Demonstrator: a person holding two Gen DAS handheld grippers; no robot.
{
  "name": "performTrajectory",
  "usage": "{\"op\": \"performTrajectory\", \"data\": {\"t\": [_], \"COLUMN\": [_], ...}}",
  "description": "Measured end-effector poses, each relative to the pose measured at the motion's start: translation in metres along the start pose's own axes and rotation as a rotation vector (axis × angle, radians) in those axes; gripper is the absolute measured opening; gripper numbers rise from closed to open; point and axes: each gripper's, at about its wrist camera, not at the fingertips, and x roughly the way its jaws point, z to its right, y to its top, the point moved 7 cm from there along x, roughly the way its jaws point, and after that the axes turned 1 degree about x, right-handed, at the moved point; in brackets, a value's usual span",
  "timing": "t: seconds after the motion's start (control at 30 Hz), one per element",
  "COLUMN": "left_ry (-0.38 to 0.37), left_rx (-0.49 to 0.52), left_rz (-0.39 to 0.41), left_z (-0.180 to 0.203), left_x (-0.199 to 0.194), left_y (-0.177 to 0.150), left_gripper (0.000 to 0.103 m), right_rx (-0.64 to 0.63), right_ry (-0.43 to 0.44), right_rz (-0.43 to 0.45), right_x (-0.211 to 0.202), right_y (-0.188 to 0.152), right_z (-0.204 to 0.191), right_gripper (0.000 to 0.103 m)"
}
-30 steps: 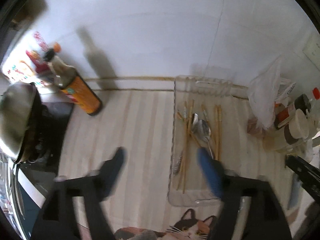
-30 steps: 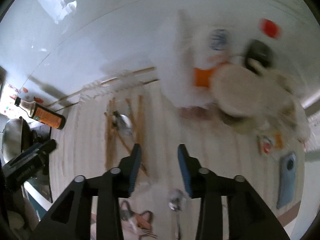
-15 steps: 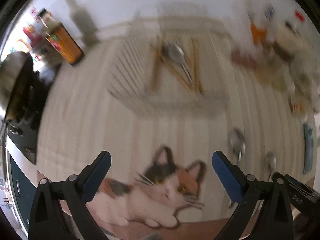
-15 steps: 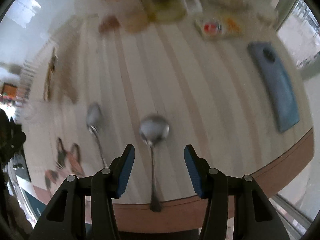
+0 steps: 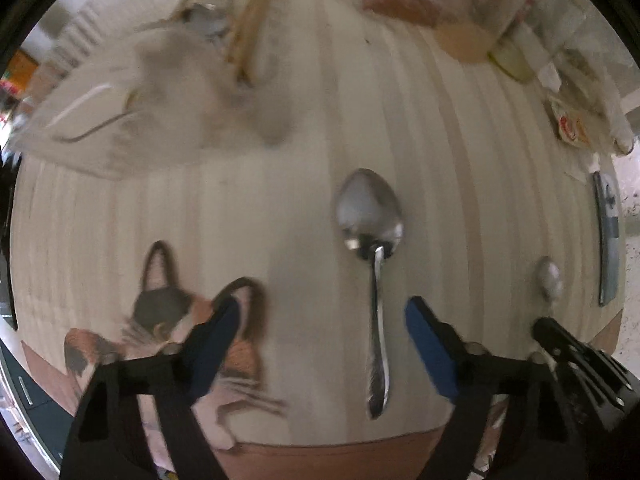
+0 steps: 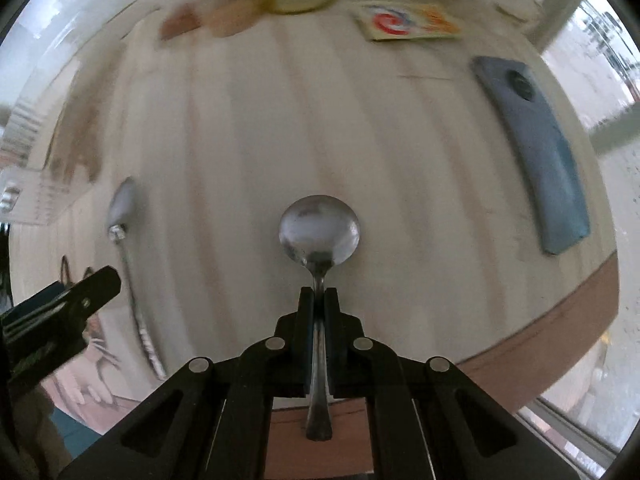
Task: Organize utensils
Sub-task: 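Grasp a steel spoon with the left tool while the right tool grasps another spoon, then lift both spoons off the cat mat and carry them toward the basket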
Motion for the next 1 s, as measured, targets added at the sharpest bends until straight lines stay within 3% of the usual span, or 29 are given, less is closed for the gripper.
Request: {"op": "performTrajectory", "data": {"t": [0.13, 0.17, 0.2, 0.27, 0.47, 0.77, 1.0], "left_ry": [0.000, -0.001, 0.000, 0.007, 0.031, 0.048, -0.001], "left_rx": [0.008, 0.016, 0.030, 0.054, 0.056, -0.076, -0.109], "left_rz": [0.020, 0.028, 0.039, 0.040, 0.036, -0.011, -0.008], "left_z": [0.010, 0.012, 0.015, 0.017, -0.006, -0.095, -0.119], "left_x": [0.005, 0.004, 0.002, 0.001, -0.001, -0.004, -0.006], "left_y": [0.008, 0.009, 0.010, 0.010, -0.010, -0.055, -0.063], "left_gripper": [0.047, 0.037, 0.017, 0.005, 0.004, 0.004, 0.005], "right_rx": [0.035, 0.038, 0.038, 0.030, -0.008, -0.185, -0.235], "right_ry": [0.037, 0.043, 0.043, 0.027, 0.044, 0.104, 0.072], "right_rz": [-0.011, -0.013, -0.014, -0.014, -0.025, -0.064, -0.056], "right_x": [0.004, 0.006, 0.007, 0.009, 0.015, 0.025, 0.028], "right_y": [-0.004, -0.006, -0.005, -0.005, -0.016, -0.055, -0.063], "right_z": [0.017, 0.018, 0.017, 0.017, -0.008, -0.105, -0.149], "right_gripper": [0.005, 0.005, 0.005, 0.005, 0.005, 0.005, 0.005]}}
